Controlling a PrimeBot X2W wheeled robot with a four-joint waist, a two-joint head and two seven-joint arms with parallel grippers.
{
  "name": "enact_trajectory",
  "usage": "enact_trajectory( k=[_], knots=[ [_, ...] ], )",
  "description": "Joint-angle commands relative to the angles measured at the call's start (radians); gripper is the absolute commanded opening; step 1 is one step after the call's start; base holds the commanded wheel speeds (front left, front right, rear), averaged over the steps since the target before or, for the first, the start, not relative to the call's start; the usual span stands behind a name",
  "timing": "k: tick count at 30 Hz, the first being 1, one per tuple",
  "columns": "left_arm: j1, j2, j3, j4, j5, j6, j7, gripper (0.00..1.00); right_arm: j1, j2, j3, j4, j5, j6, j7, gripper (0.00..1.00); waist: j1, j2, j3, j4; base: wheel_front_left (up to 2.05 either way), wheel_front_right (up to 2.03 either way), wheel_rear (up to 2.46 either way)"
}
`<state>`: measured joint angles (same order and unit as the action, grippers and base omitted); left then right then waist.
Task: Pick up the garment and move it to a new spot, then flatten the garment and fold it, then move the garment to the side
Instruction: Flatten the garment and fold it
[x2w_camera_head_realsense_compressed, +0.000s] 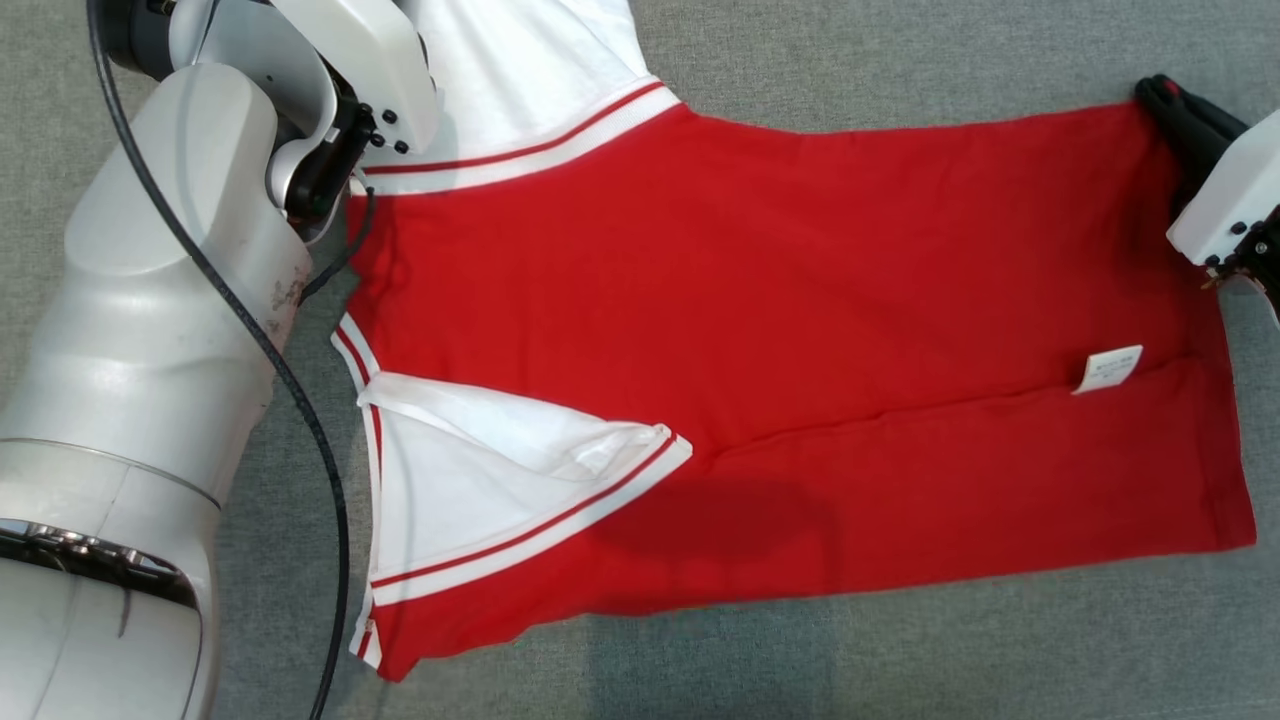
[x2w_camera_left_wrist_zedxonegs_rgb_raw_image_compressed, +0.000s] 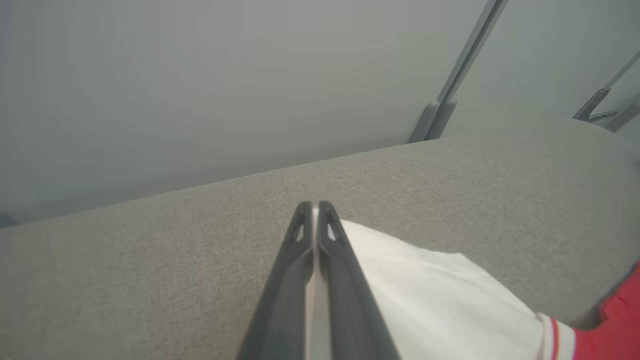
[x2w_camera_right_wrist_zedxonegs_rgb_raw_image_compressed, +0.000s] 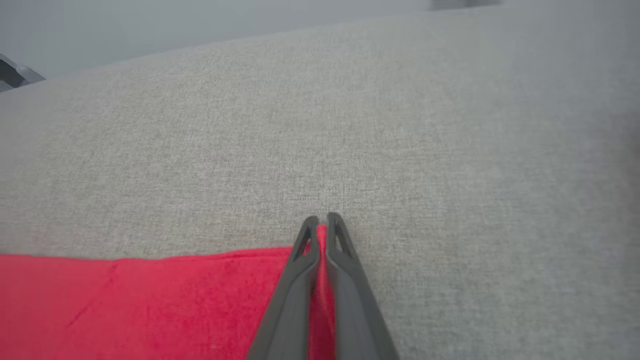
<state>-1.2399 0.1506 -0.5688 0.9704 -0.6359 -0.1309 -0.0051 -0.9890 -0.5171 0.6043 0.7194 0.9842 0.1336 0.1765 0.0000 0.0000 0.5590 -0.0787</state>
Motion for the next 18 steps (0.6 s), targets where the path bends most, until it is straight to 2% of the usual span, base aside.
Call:
enact_trajectory(
  k=[1, 9, 11, 18],
  knots=[
    [-0.033, 0.05, 0.015, -0.032, -0.005, 0.0, -0.025, 0.0, -0.004, -0.033, 0.016, -0.013, -0.01, -0.003, -0.028, 0.0, 0.0, 0.0, -0.002, 0.0, 0.0, 0.0, 0.0],
    [-0.077, 0.067, 0.019, -0.059, 0.01, 0.001, -0.135, 0.0, -0.087, -0.041, 0.065, 0.029, -0.045, -0.003, -0.197, 0.0, 0.0, 0.0, -0.001, 0.007, 0.0, 0.0, 0.0],
    [-0.085, 0.068, 0.02, -0.075, 0.006, 0.001, -0.179, 0.0, -0.106, -0.041, 0.088, 0.042, -0.037, -0.003, -0.236, 0.0, 0.0, 0.0, 0.0, 0.014, 0.0, 0.0, 0.0],
    [-0.018, 0.064, -0.014, -0.161, -0.047, 0.0, -0.219, 0.0, -0.069, -0.076, 0.146, 0.003, 0.019, -0.003, -0.318, 0.0, 0.0, 0.0, -0.027, 0.04, 0.0, 0.0, 0.0]
  ],
)
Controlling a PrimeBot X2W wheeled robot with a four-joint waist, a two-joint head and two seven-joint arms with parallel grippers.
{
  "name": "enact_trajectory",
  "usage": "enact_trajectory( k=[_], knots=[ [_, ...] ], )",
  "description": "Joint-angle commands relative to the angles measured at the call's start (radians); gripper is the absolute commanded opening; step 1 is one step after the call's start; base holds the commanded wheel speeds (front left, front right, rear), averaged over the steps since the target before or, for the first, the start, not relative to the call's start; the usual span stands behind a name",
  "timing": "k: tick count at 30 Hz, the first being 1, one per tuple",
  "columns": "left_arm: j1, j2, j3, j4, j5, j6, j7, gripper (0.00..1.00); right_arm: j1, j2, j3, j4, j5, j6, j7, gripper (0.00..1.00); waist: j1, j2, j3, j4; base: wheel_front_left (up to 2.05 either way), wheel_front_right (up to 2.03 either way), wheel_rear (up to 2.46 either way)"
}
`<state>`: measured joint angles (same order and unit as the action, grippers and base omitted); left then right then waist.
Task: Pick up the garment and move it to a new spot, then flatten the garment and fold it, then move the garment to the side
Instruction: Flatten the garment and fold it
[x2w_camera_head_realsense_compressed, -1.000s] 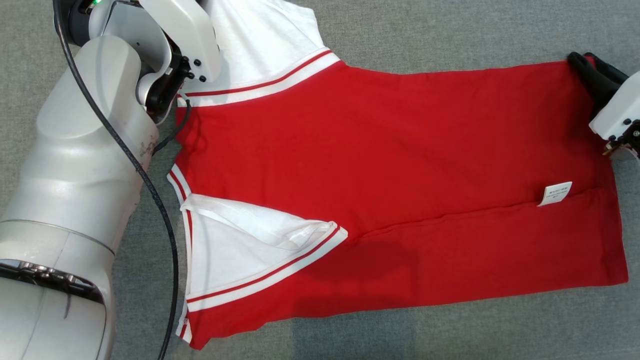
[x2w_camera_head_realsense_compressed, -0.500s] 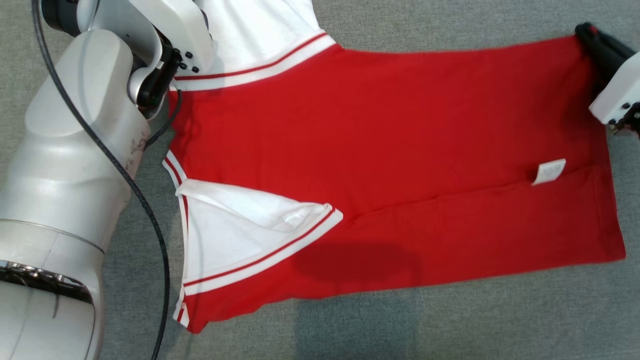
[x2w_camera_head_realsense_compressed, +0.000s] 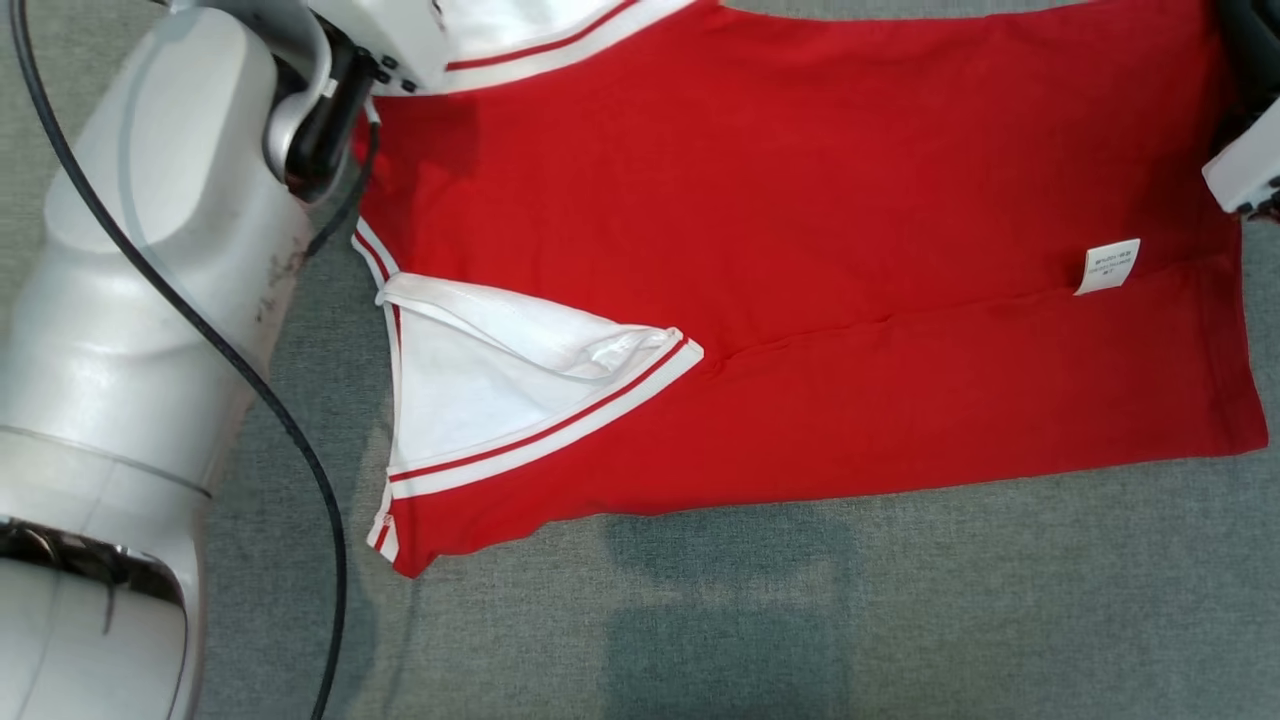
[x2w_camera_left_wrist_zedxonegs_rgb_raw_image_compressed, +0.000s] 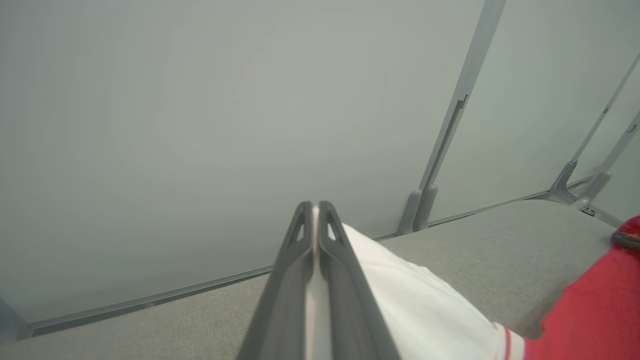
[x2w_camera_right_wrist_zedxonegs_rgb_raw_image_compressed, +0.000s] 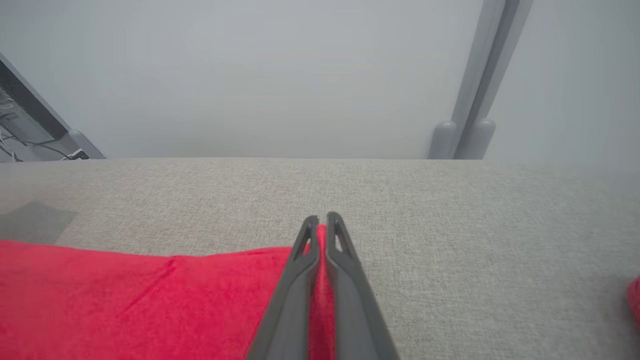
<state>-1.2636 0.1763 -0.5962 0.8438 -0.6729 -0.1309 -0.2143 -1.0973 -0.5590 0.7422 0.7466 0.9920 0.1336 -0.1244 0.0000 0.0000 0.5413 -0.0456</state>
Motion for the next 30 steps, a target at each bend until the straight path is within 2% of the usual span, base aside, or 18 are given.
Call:
enact_trajectory(
  k=[1, 8, 12, 18, 30],
  knots=[
    [0.021, 0.045, 0.009, -0.052, -0.017, 0.0, -0.016, 0.0, 0.051, -0.044, 0.019, -0.037, 0.016, -0.003, -0.031, 0.0, 0.0, 0.0, -0.016, 0.01, 0.0, 0.0, 0.0],
    [0.142, 0.083, 0.018, -0.173, -0.051, 0.001, -0.037, 0.0, 0.127, -0.107, 0.067, -0.095, 0.025, -0.003, -0.101, 0.0, 0.0, 0.0, -0.063, 0.028, 0.0, 0.0, 0.0],
    [0.239, 0.098, 0.033, -0.275, -0.057, 0.021, -0.043, 0.0, 0.183, -0.145, 0.073, -0.127, 0.027, -0.003, -0.124, 0.0, 0.0, 0.0, -0.089, 0.045, 0.0, 0.0, 0.0],
    [0.417, 0.132, 0.052, -0.461, -0.079, 0.084, -0.043, 0.0, 0.285, -0.186, 0.016, -0.155, 0.034, -0.003, -0.136, 0.0, 0.0, 0.0, -0.113, 0.064, 0.0, 0.0, 0.0],
    [0.683, 0.211, 0.051, -0.758, -0.092, 0.203, -0.02, 0.0, 0.465, -0.165, -0.155, -0.207, -0.029, -0.003, -0.137, 0.0, 0.0, 0.0, -0.142, 0.071, 0.0, 0.0, 0.0]
  ],
)
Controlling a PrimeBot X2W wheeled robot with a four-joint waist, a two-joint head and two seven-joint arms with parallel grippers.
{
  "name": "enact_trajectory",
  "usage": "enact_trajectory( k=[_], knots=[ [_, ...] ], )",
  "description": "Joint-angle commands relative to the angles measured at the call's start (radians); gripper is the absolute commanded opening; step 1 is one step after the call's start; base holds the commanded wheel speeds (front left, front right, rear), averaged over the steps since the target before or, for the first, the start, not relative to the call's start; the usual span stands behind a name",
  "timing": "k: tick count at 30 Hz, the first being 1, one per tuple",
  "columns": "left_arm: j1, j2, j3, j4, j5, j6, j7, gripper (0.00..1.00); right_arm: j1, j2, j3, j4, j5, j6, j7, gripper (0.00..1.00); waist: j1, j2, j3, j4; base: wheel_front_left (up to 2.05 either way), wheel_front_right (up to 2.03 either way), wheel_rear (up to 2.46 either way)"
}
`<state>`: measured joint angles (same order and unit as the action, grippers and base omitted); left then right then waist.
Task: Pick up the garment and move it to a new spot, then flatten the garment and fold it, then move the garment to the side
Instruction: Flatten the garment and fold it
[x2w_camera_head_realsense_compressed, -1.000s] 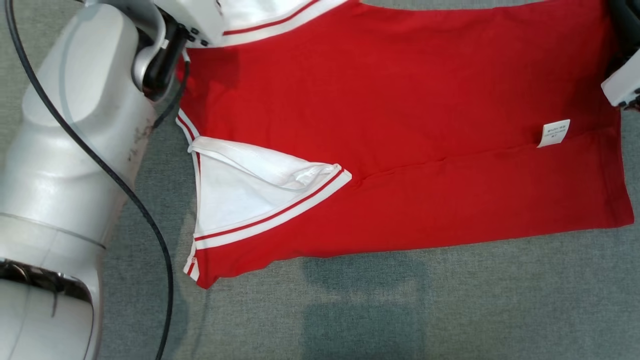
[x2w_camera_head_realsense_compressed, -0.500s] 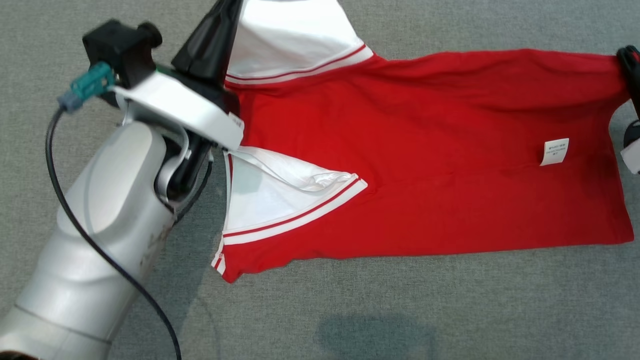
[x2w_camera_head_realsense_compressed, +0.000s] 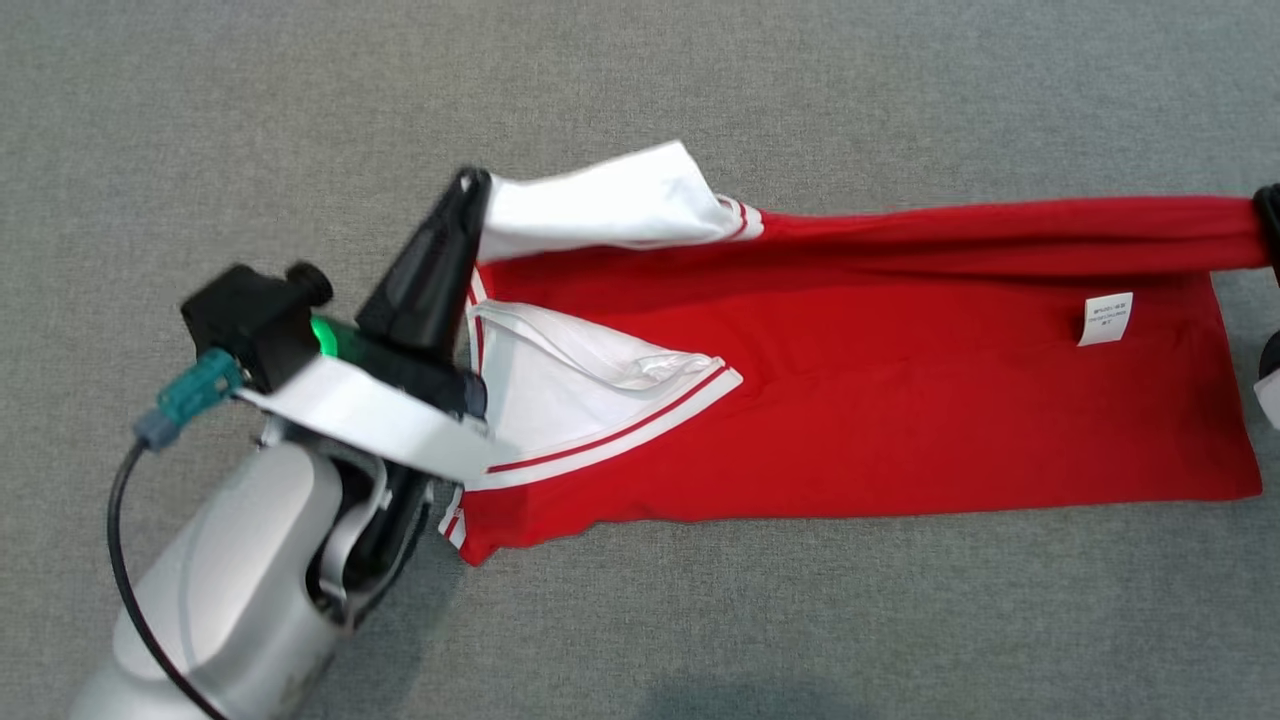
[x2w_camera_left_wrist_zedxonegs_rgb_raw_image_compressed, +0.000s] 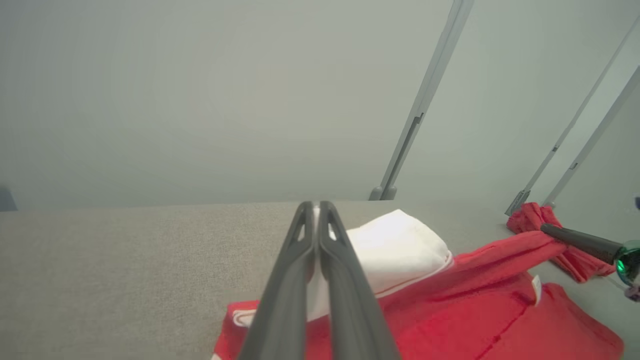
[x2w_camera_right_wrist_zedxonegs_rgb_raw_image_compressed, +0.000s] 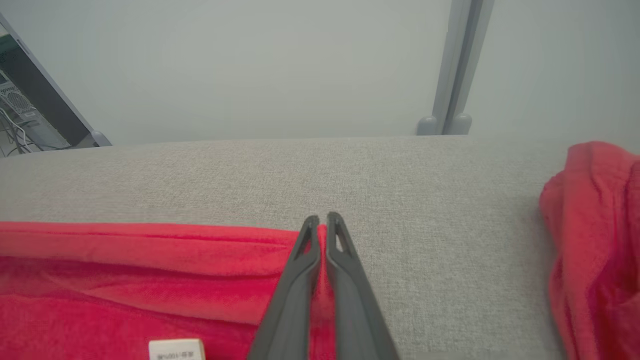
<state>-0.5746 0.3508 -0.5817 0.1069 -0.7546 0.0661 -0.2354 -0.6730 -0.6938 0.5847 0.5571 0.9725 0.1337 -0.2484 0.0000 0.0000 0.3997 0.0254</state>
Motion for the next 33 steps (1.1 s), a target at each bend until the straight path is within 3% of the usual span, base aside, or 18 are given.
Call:
enact_trajectory(
  k=[1, 9, 17, 25, 33],
  knots=[
    [0.017, 0.041, 0.031, -0.044, -0.009, 0.016, 0.008, 0.0, 0.055, -0.027, -0.009, -0.021, -0.016, -0.003, -0.013, 0.0, 0.0, 0.0, -0.004, 0.002, 0.0, 0.0, 0.0],
    [0.169, 0.065, 0.0, -0.156, -0.023, 0.086, 0.052, 0.0, 0.172, -0.002, -0.081, -0.055, -0.069, -0.003, -0.013, 0.0, 0.0, 0.0, -0.034, 0.013, 0.0, 0.0, 0.0],
    [0.264, 0.068, -0.044, -0.206, -0.041, 0.127, 0.104, 0.0, 0.292, 0.021, -0.139, -0.052, -0.116, -0.003, -0.013, 0.0, 0.0, 0.0, -0.068, 0.023, 0.0, 0.0, 0.0],
    [0.294, 0.06, -0.076, -0.168, -0.043, 0.152, 0.139, 0.0, 0.337, 0.039, -0.163, -0.027, -0.199, -0.003, -0.013, 0.0, 0.0, 0.0, -0.084, 0.021, 0.0, 0.0, 0.0],
    [0.265, 0.041, -0.104, -0.075, -0.017, 0.148, 0.137, 0.0, 0.337, 0.077, -0.182, 0.011, -0.264, -0.003, -0.013, 0.0, 0.0, 0.0, -0.083, 0.019, 0.0, 0.0, 0.0]
  ],
)
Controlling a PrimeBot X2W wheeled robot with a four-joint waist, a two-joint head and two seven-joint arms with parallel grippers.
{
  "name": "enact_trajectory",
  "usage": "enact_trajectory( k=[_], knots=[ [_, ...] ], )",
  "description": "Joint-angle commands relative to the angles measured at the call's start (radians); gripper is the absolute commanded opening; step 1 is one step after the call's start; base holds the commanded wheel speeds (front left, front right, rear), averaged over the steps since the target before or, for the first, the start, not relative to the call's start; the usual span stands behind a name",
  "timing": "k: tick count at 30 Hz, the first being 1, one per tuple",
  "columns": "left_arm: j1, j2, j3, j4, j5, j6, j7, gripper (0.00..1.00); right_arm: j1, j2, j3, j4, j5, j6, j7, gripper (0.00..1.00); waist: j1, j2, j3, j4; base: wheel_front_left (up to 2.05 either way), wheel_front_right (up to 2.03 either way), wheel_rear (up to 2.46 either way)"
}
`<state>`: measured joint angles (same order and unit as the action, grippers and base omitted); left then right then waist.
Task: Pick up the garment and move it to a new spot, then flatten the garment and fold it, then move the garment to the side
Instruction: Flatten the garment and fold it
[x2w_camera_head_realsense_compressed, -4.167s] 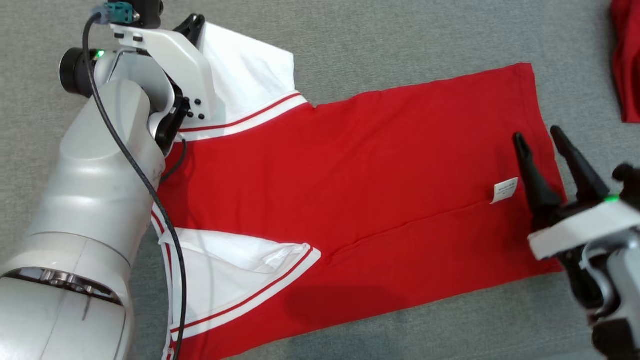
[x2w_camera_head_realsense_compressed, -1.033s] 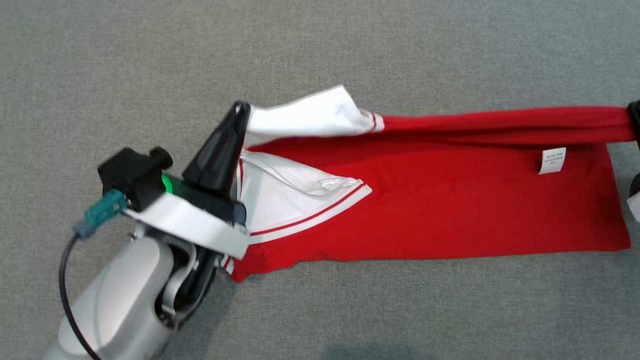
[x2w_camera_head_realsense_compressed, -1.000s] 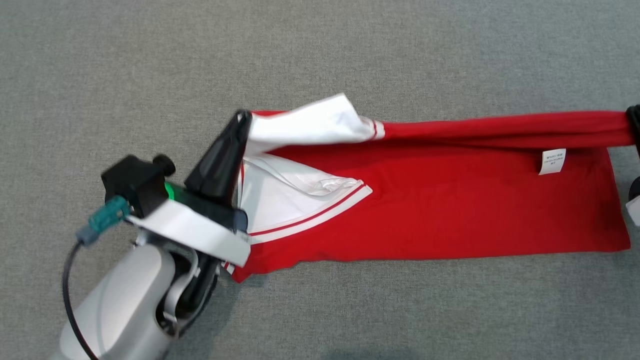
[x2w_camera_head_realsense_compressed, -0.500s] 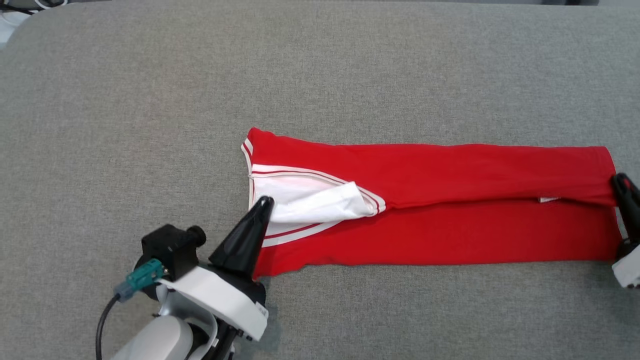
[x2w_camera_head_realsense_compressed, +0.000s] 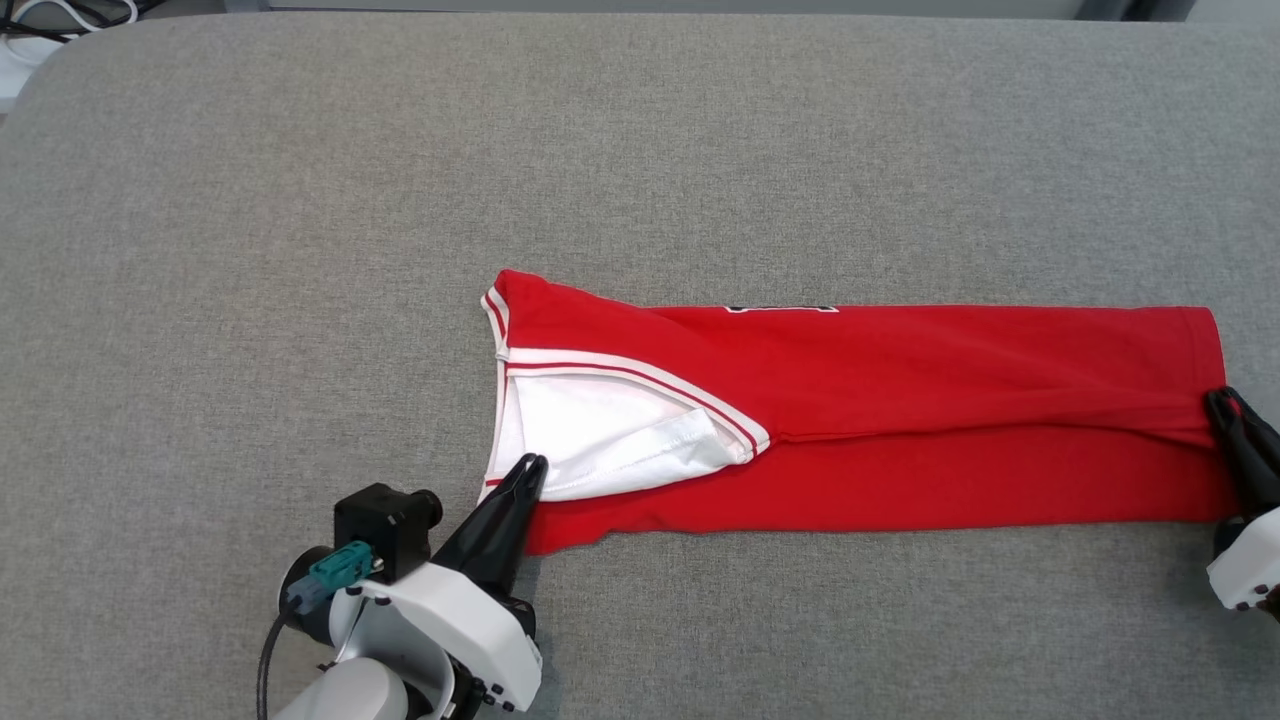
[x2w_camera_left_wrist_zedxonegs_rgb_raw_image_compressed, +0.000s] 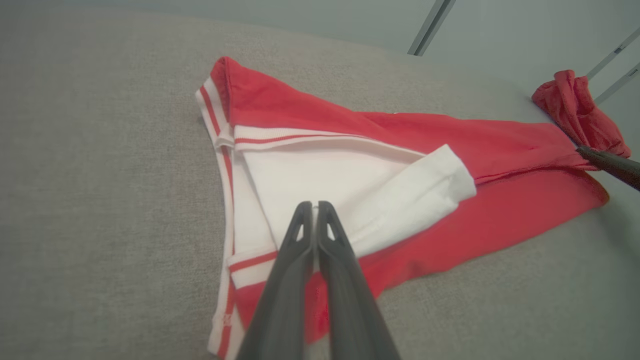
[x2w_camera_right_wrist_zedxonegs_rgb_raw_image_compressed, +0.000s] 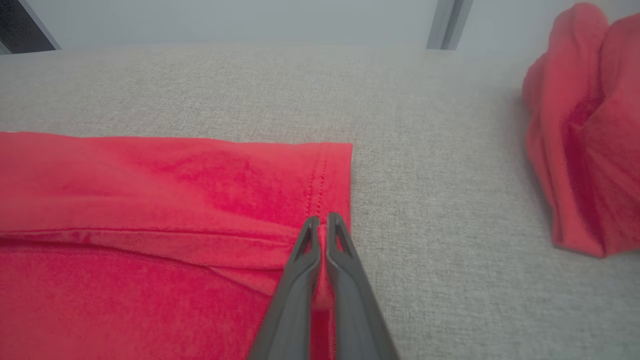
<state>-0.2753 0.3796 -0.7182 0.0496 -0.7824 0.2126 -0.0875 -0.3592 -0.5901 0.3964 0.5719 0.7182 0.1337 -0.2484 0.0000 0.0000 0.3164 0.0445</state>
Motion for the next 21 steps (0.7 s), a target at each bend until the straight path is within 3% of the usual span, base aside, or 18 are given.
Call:
enact_trajectory(
  k=[1, 3, 4, 5, 6, 7, 8, 9, 10, 11, 15, 21],
  knots=[
    [-0.041, 0.01, 0.029, -0.005, 0.021, 0.003, -0.016, 0.0, 0.022, -0.024, 0.006, -0.001, -0.015, -0.003, -0.013, 0.0, 0.0, 0.0, 0.001, 0.0, 0.0, 0.0, 0.0],
    [-0.054, 0.003, 0.022, 0.021, 0.035, 0.006, -0.025, 0.0, 0.019, -0.018, 0.007, 0.005, -0.022, -0.003, -0.013, 0.01, 0.0, 0.0, 0.002, -0.001, 0.0, 0.0, 0.0],
    [-0.06, -0.005, 0.021, 0.033, 0.037, 0.004, -0.031, 0.0, 0.016, -0.014, 0.007, 0.007, -0.025, -0.003, -0.013, 0.26, 0.0, 0.0, 0.002, -0.003, 0.0, 0.0, 0.0],
    [-0.065, -0.011, 0.019, 0.045, 0.038, 0.002, -0.035, 0.0, 0.014, -0.009, 0.007, 0.008, -0.028, -0.003, -0.013, 0.38, 0.0, 0.0, 0.002, -0.004, 0.0, 0.0, 0.0],
    [-0.069, -0.017, 0.016, 0.057, 0.039, 0.0, -0.039, 0.1, 0.012, -0.004, 0.008, 0.01, -0.031, -0.003, -0.013, 0.47, 0.0, 0.0, 0.001, -0.005, 0.0, 0.0, 0.0],
    [-0.073, -0.024, 0.013, 0.069, 0.04, -0.003, -0.042, 0.29, 0.01, 0.0, 0.008, 0.011, -0.034, -0.003, -0.013, 0.76, 0.0, 0.0, 0.0, -0.007, 0.0, 0.0, 0.0],
    [-0.076, -0.03, 0.011, 0.08, 0.04, -0.005, -0.046, 0.44, 0.008, 0.003, 0.008, 0.012, -0.036, -0.003, -0.013, 0.99, 0.0, 0.0, -0.001, -0.008, 0.0, 0.0, 0.0],
    [-0.079, -0.034, 0.009, 0.09, 0.04, -0.008, -0.048, 0.58, 0.006, 0.006, 0.007, 0.013, -0.038, -0.003, -0.013, 1.0, 0.0, 0.0, -0.002, -0.009, 0.0, 0.0, 0.0],
    [-0.081, -0.04, 0.008, 0.098, 0.038, -0.011, -0.053, 0.87, 0.006, 0.009, 0.005, 0.012, -0.041, -0.003, -0.013, 1.0, 0.0, 0.0, -0.004, -0.011, 0.0, 0.0, 0.0],
    [-0.082, -0.044, 0.009, 0.103, 0.036, -0.013, -0.057, 1.0, 0.006, 0.011, 0.002, 0.011, -0.044, -0.003, -0.013, 1.0, 0.0, 0.0, -0.006, -0.013, 0.0, 0.0, 0.0],
    [-0.081, -0.048, 0.02, 0.109, 0.032, -0.01, -0.079, 1.0, 0.012, 0.019, -0.03, -0.014, -0.066, -0.003, -0.013, 1.0, 0.0, 0.0, -0.02, -0.018, 0.0, 0.0, 0.0],
    [-0.047, -0.031, 0.082, 0.078, 0.034, 0.032, -0.138, 1.0, 0.049, 0.062, -0.094, -0.1, -0.133, -0.003, -0.013, 1.0, 0.0, 0.0, -0.066, -0.028, 0.0, 0.0, 0.0]
  ],
)
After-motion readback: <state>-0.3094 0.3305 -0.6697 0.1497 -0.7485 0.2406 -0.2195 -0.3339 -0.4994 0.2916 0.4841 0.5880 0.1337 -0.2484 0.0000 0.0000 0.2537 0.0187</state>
